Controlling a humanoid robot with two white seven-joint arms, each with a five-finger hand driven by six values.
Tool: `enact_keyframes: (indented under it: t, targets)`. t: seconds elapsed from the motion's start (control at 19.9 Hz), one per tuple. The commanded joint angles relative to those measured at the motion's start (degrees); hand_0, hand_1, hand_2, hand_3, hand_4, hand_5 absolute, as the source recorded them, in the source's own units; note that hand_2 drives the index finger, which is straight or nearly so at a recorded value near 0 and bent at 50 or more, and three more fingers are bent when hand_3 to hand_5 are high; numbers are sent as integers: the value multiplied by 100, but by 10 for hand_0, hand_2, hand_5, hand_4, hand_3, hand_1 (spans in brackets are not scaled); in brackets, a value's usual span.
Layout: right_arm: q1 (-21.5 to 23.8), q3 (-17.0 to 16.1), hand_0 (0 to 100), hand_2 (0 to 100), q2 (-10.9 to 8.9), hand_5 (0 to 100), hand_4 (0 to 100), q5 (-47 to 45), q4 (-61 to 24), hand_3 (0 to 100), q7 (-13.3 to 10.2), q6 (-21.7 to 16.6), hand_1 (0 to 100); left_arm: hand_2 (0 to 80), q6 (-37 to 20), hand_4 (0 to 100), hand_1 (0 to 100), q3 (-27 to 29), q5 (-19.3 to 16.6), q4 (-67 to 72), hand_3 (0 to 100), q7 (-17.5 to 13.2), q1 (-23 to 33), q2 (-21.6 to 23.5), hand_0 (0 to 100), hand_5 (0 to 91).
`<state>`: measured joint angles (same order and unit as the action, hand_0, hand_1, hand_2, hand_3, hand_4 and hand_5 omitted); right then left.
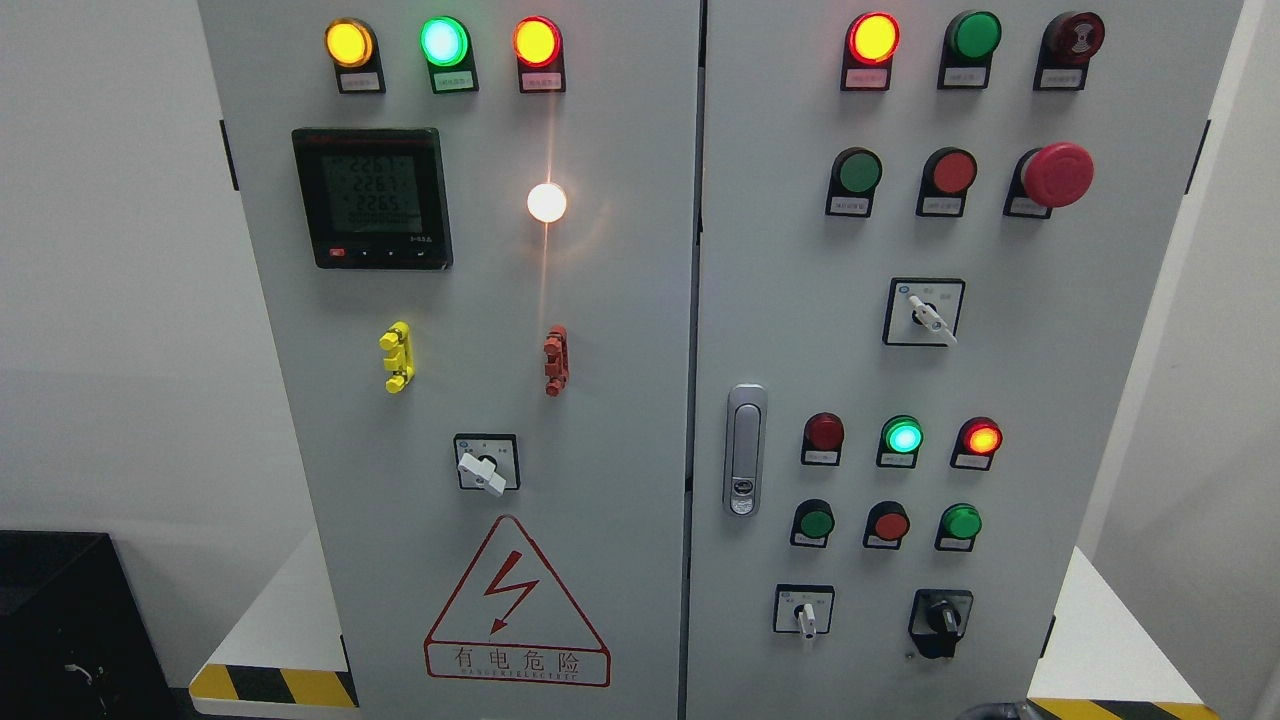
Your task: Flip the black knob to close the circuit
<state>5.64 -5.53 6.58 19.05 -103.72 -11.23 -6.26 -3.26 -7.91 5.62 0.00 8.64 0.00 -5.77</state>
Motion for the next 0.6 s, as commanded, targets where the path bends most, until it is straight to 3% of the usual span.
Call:
enact_keyframes:
  t: [0.0,0.2,0.4,0.55]
  targets:
    - [315,123,0,238,54,444,467,-1630,-280,431,103,-252,36,0,0,0,556,0,0,-167,0,-3,132,6,120,0]
    - [526,149,0,127,54,223,270,-2088,-280,268,647,-612,3,0,0,0,556,0,0,-167,0,-3,132,-3,120,0]
    - [622,167,0,50,54,53,135,-2396,-271,166,875,-701,0,0,0,0,556,0,0,-167,0,-3,132,6,120,0]
    - [684,228,0,13,54,0,74,-2467,-236,127,991,-832,0,0,0,0,556,0,0,-167,0,-3,132,-3,120,0]
